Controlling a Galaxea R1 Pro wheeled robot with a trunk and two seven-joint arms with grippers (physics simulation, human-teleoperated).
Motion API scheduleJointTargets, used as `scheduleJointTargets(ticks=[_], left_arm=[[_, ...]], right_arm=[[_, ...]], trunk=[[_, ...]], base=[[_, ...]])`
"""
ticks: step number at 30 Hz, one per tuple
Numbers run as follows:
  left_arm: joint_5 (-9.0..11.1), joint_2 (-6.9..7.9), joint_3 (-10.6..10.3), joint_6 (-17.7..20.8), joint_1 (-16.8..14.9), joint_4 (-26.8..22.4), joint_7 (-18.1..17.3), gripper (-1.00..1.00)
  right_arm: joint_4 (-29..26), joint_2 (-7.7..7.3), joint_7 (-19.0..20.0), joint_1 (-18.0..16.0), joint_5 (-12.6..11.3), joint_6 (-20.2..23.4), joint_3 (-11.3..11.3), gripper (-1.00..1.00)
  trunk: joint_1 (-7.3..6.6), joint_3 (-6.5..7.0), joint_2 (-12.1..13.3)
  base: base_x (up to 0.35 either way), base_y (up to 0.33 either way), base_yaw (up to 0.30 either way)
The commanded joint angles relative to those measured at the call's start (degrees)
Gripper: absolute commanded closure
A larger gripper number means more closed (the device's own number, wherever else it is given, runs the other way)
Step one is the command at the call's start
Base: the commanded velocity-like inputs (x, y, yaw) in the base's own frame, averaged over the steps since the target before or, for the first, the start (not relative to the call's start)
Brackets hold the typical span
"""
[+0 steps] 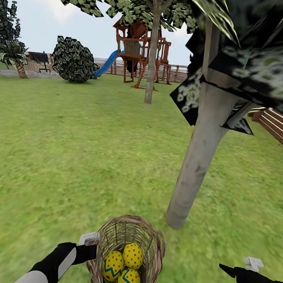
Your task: Take the three Easter eggs out of the wicker basket on the lawn in the garden, then place them on the lawn next to a single tree (choose any tree) so that all three eggs are next to the same tree and none are left in the basket.
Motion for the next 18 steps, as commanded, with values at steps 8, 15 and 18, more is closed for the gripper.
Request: scheduleJointTargets(ticks=[8,15,18], left_arm=[[-0.84,-0.02,0.42,0.38,0.03,-0.01,-0.09,1.0],[-0.85,0.33,0.9,0.38,0.03,-0.01,0.01,-1.0],[-0.84,0.7,2.29,0.38,0.03,-0.01,0.0,-1.0]], right_arm=[[-0.06,0.04,0.32,-0.08,0.21,0.6,-0.48,-1.0],[-0.06,0.04,0.14,-0.08,0.28,0.6,-0.47,-1.0],[-0.06,0.04,0.15,-0.08,0.26,0.6,-0.47,-1.0]], trunk=[[1.11,-0.96,-2.04],[1.11,-0.96,-2.04],[1.11,-0.96,-2.04]], base=[[0.0,0.0,0.0],[0.0,0.0,0.0],[0.0,0.0,0.0]])
